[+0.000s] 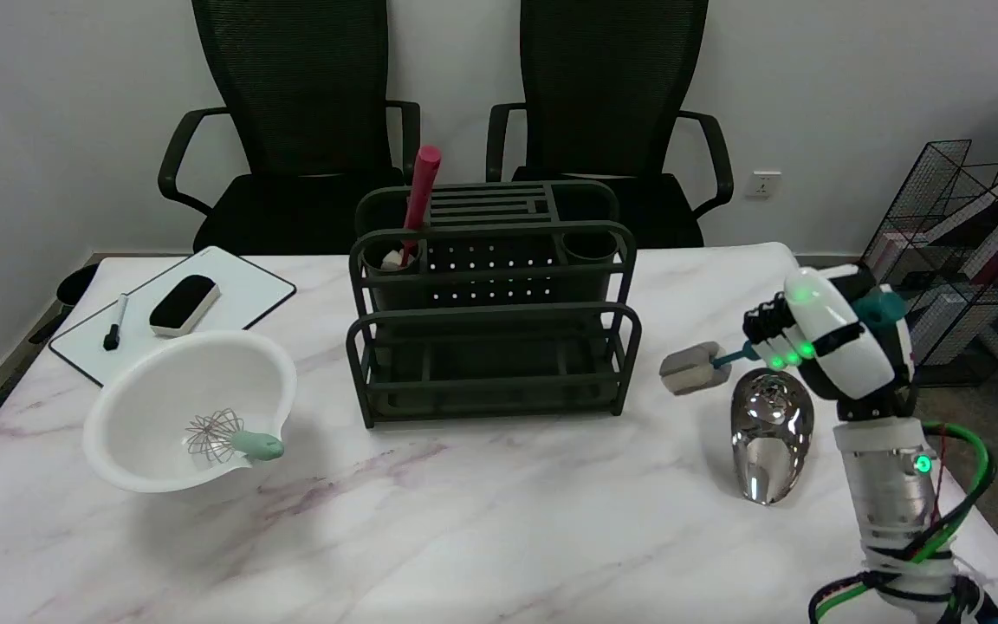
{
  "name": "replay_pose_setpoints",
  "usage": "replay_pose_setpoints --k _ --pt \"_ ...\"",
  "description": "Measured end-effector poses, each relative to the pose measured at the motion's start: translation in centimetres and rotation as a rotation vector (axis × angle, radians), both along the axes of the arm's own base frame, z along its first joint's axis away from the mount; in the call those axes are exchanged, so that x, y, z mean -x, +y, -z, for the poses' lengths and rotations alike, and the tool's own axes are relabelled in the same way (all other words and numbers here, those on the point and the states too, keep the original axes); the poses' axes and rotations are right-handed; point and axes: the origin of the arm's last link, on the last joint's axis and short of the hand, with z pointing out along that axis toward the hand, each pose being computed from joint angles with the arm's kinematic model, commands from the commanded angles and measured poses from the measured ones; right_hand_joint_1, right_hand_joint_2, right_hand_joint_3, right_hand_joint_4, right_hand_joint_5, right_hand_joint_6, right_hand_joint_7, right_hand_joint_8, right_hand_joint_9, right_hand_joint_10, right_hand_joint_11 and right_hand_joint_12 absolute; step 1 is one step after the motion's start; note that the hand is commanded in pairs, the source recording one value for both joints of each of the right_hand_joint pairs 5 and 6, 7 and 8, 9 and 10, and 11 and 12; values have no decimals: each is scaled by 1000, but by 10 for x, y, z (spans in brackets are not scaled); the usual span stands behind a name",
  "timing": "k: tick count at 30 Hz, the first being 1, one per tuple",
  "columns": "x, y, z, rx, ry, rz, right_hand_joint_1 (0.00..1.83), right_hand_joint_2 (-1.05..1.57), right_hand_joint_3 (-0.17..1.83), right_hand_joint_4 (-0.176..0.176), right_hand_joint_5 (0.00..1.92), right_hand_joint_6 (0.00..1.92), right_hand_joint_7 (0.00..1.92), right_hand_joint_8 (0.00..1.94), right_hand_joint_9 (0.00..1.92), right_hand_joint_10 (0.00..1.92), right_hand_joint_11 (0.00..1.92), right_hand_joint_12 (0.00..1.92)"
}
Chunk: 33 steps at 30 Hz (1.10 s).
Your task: Place the blue sponge bottle brush into the kitchen storage rack.
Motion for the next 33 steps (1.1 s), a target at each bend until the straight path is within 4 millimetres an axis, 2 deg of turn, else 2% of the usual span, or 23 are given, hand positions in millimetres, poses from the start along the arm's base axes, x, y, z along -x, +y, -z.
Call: replay_pose_setpoints --k 7,20,33 --pt "-13 -26 -23 7 -7 9 959 1571 565 0 1920 1920 1920 1920 1920 1920 1920 1920" --pt "-47 -71 -83 78 6 61 987 1571 432 0 1920 1920 1920 1920 1920 1920 1920 1920" --pt "-87 -107 -116 104 52 138 984 1571 399 0 1920 1920 1920 1920 1920 1920 1920 1920"
